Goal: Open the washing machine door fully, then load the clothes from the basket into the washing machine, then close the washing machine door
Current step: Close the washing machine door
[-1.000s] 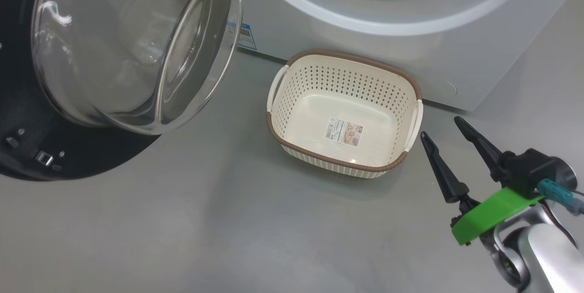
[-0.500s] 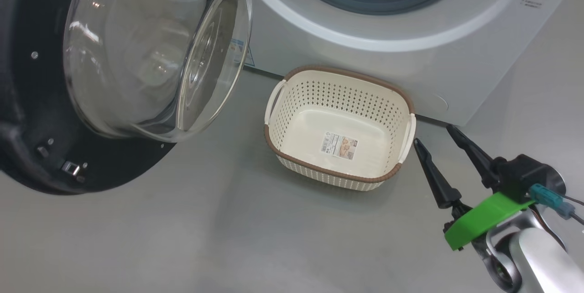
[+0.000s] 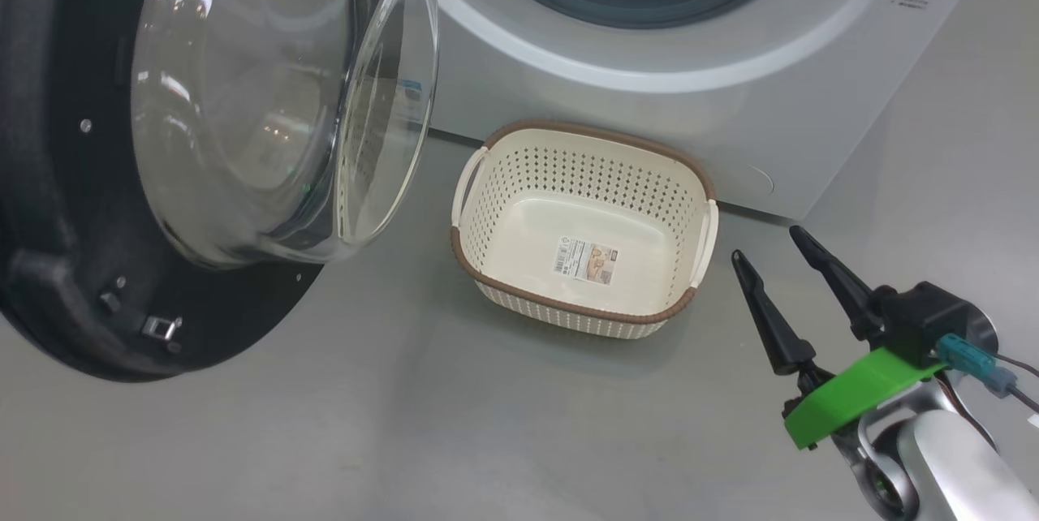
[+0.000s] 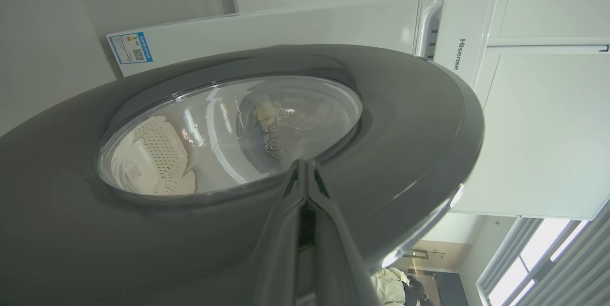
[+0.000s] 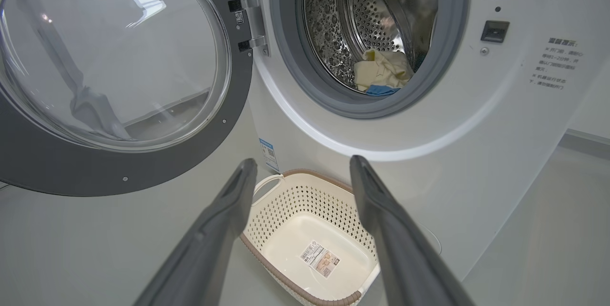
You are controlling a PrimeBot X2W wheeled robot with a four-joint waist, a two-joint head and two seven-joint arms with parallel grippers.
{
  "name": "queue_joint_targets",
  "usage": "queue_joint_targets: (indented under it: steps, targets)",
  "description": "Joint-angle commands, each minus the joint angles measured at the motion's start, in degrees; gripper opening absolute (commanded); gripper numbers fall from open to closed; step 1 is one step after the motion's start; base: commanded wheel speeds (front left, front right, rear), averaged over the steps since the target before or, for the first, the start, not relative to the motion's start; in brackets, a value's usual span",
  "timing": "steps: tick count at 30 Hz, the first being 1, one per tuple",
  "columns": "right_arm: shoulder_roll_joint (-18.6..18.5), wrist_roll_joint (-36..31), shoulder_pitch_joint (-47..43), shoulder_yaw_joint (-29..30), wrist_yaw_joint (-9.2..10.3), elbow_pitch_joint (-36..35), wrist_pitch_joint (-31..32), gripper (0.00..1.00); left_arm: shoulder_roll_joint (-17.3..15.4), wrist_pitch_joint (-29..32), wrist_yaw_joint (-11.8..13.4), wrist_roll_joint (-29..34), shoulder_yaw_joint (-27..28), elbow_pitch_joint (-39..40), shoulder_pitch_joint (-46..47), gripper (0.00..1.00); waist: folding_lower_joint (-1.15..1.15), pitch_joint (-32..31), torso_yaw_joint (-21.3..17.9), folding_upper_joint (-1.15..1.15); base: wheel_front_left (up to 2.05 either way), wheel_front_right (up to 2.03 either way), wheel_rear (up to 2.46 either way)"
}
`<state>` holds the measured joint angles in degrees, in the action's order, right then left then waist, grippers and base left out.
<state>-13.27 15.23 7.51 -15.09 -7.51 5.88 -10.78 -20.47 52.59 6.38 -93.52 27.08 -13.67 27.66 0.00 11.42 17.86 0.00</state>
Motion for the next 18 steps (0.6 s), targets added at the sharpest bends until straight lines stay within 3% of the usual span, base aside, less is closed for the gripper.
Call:
queue_joint_targets:
  steps: [1,18]
  targets:
    - [-0.07,0.45,0.9,-0.67,0.02,-1.44,-0.8,1.0,-2.93,1.46,0.41,-0.88,0.68,2.91,0.81,0.0,0.0,0.0,0.02,0.0,0.0,0.0,0.0]
    - [1.03,0.96,2.01,-1.48,0.02,0.79,-2.56,1.0,-1.93,4.36,4.27,-1.88,-1.52,8.17,1.31,0.0,0.0,-0.05,-2.07,0.0,0.0,0.0,0.0]
